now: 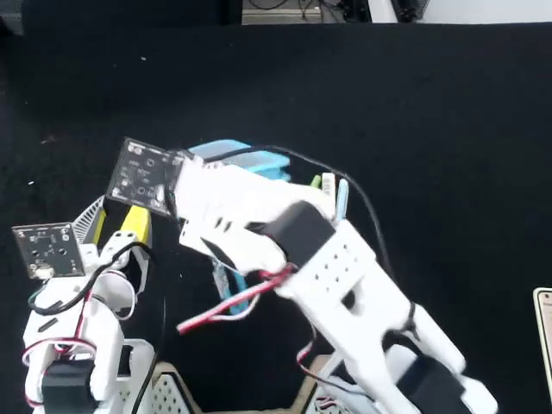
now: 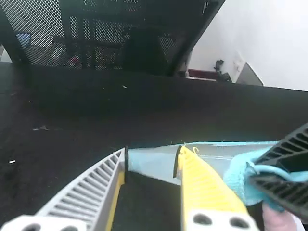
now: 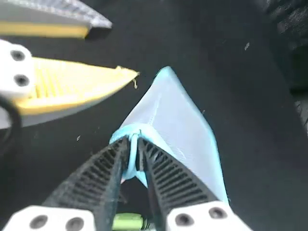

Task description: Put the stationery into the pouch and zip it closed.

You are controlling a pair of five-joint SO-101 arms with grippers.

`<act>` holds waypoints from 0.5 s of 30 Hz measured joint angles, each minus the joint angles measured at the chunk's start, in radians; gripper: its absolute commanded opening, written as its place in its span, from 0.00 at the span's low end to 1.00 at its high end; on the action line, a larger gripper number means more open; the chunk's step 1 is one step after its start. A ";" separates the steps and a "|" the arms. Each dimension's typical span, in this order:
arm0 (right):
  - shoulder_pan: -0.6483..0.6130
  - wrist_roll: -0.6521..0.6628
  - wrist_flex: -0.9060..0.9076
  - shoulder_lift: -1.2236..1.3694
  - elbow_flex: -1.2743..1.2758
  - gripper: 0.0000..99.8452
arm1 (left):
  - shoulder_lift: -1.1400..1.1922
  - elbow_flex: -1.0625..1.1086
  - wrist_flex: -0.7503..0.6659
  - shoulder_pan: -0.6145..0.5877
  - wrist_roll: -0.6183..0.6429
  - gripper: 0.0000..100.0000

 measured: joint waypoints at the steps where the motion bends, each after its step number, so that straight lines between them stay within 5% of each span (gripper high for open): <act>1: 0.000 0.002 0.043 0.015 -0.025 0.01 | 0.000 0.000 0.000 -0.002 0.003 0.18; 6: 0.043 0.002 0.175 0.029 -0.091 0.01 | 0.000 -0.005 0.008 0.000 0.003 0.18; 15: 0.087 0.002 0.250 0.029 -0.098 0.01 | 0.000 -0.130 0.172 0.229 0.005 0.18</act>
